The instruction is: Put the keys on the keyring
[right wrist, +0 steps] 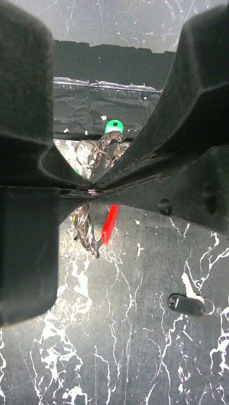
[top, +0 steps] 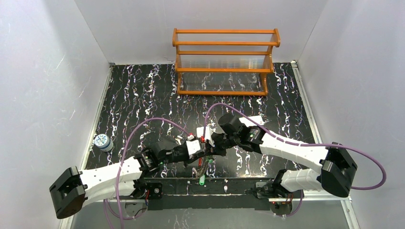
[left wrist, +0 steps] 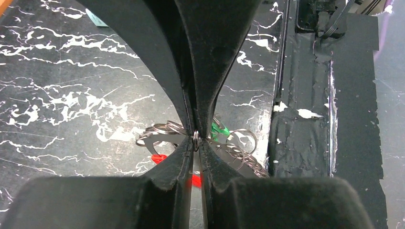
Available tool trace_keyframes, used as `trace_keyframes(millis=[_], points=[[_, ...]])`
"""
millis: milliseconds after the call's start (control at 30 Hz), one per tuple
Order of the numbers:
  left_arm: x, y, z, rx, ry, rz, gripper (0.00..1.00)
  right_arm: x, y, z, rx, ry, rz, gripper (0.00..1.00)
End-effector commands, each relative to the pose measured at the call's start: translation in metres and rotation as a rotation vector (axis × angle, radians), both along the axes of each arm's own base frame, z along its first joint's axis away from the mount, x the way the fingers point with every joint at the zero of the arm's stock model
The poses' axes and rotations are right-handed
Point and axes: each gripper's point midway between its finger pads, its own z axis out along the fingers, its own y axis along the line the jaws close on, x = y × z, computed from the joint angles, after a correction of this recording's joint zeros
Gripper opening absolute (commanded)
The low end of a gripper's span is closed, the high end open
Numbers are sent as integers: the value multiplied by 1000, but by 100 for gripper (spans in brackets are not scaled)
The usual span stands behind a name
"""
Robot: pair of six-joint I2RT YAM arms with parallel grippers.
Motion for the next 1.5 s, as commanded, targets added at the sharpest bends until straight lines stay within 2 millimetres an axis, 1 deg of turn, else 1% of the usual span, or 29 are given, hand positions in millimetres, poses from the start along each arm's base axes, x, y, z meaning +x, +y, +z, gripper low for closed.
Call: trace_keyframes(millis=[0, 100, 300, 333, 367, 433, 500, 567, 600, 667, 733, 800, 967, 1067, 1133, 1200, 1300, 1467], points=[[-1, -4, 1, 4, -3, -16, 7, 0, 15, 27, 86, -25, 35, 1], [-1, -4, 1, 6, -7, -16, 0, -1, 16, 27, 89, -25, 38, 1], [-1, -2, 7, -20, -20, -4, 0, 0, 16, 28, 97, -32, 36, 2], [0, -1, 9, -31, -23, 4, 0, 1, 15, 29, 98, -37, 29, 6], [0, 0, 10, -41, -27, 11, 0, 3, 15, 30, 101, -45, 20, 13], [0, 4, 12, -62, -30, 30, 0, 7, 14, 34, 125, -69, -6, 23], [0, 7, 17, -91, -39, 45, 0, 9, 12, 41, 172, -100, -34, 32], [0, 9, 21, -126, -48, 53, 0, 10, 10, 50, 229, -129, -52, 38], [-1, 10, 24, -146, -53, 54, 0, 10, 8, 52, 248, -135, -62, 40], [-3, 12, 32, -195, -65, 59, 0, 9, 6, 64, 316, -166, -67, 41], [-4, 13, 36, -229, -77, 58, 0, 8, 4, 71, 357, -185, -64, 41], [-6, 14, 41, -263, -87, 53, 0, 5, 3, 73, 377, -190, -53, 40], [-12, 12, 51, -321, -111, 18, 0, -4, 4, 71, 382, -175, 2, 35], [-16, 11, 54, -334, -118, -5, 0, -11, 6, 74, 399, -170, 50, 33], [-16, 10, 54, -334, -117, -10, 0, -12, 7, 74, 401, -172, 59, 29], [-16, 10, 53, -333, -117, -11, 0, -11, 7, 71, 393, -172, 57, 25], [-16, 9, 54, -333, -116, -15, 0, -7, 5, 63, 364, -174, 38, 23], [-16, 9, 55, -338, -119, -16, 0, 2, 2, 46, 295, -165, -19, 13]])
